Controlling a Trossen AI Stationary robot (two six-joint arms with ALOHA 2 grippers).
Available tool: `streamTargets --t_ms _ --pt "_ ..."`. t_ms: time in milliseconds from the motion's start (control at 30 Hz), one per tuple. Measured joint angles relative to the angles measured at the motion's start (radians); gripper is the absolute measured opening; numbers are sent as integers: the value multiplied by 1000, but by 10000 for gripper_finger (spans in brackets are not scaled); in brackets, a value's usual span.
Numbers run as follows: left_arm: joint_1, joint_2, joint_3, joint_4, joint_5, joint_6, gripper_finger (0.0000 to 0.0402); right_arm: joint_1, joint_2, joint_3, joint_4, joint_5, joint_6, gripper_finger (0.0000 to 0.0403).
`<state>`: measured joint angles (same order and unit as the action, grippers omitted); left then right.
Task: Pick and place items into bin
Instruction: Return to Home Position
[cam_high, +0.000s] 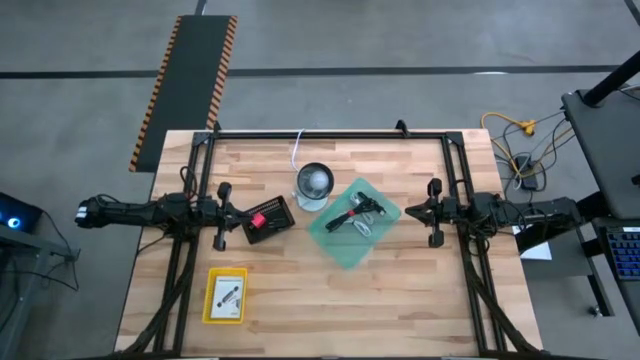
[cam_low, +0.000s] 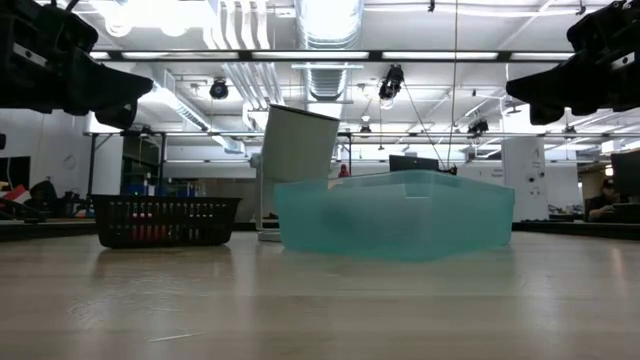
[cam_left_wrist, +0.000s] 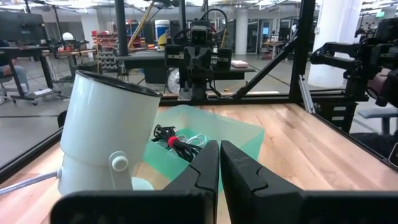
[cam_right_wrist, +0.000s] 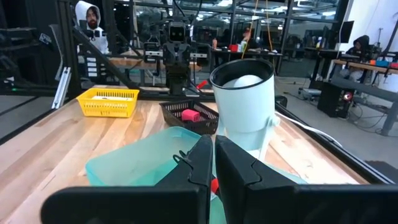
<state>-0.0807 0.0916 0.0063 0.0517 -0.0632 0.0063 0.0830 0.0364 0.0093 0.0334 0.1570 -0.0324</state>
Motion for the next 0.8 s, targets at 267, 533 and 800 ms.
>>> streamTargets --t_ms 267,533,800 --pt "0 0 0 0 0 0 0 0 0 0 0 0 1 9" --pt "0 0 0 0 0 0 0 0 0 0 0 0 0 9" --pt "0 0 0 0 0 0 0 0 0 0 0 0 3 9"
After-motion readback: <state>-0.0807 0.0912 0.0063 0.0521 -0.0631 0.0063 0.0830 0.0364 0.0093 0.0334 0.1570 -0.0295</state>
